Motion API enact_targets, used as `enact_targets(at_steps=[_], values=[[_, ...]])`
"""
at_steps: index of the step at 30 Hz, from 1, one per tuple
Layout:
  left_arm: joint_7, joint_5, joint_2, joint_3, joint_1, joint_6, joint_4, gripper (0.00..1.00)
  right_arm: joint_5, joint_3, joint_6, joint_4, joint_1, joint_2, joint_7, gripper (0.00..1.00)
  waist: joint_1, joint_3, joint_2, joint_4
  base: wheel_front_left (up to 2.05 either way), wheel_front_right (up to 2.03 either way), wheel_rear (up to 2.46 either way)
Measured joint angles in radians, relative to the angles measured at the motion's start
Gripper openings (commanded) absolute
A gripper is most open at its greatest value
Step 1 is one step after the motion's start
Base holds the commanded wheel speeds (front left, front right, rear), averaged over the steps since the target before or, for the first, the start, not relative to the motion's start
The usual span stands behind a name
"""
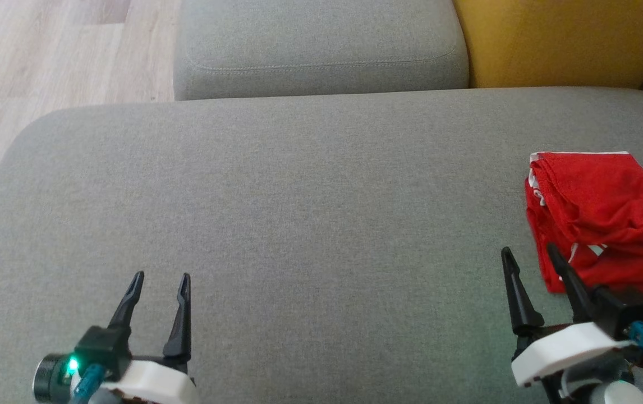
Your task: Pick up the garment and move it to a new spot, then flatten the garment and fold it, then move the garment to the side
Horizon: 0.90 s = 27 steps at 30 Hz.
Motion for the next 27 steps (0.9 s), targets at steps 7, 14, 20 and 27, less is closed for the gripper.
enact_targets(at_steps=[7, 14, 20, 27], values=[[0.000, 0.000, 0.002, -0.008, 0.000, 0.007, 0.000, 1.00, 0.000, 0.001, 0.000, -0.004, 0.000, 0.000, 0.000, 1.00, 0.0000, 0.002, 0.0000, 0.004, 0.00, 0.00, 0.00], [0.000, 0.000, 0.001, -0.013, 0.000, 0.007, 0.018, 0.00, 0.001, 0.002, 0.000, 0.012, 0.000, 0.000, 0.009, 0.00, 0.0000, 0.004, 0.0000, 0.011, 0.00, 0.00, 0.00], [0.008, -0.034, -0.013, -0.017, 0.040, 0.006, 0.080, 0.00, 0.035, 0.003, -0.001, 0.075, 0.029, 0.000, 0.009, 0.00, 0.0001, 0.005, 0.0000, 0.010, 0.00, 0.00, 0.00], [0.022, -0.119, -0.014, -0.010, 0.036, -0.003, 0.083, 0.00, 0.121, 0.003, -0.001, 0.087, 0.028, 0.000, 0.009, 0.00, 0.0001, 0.007, 0.0000, 0.007, 0.00, 0.00, 0.00]])
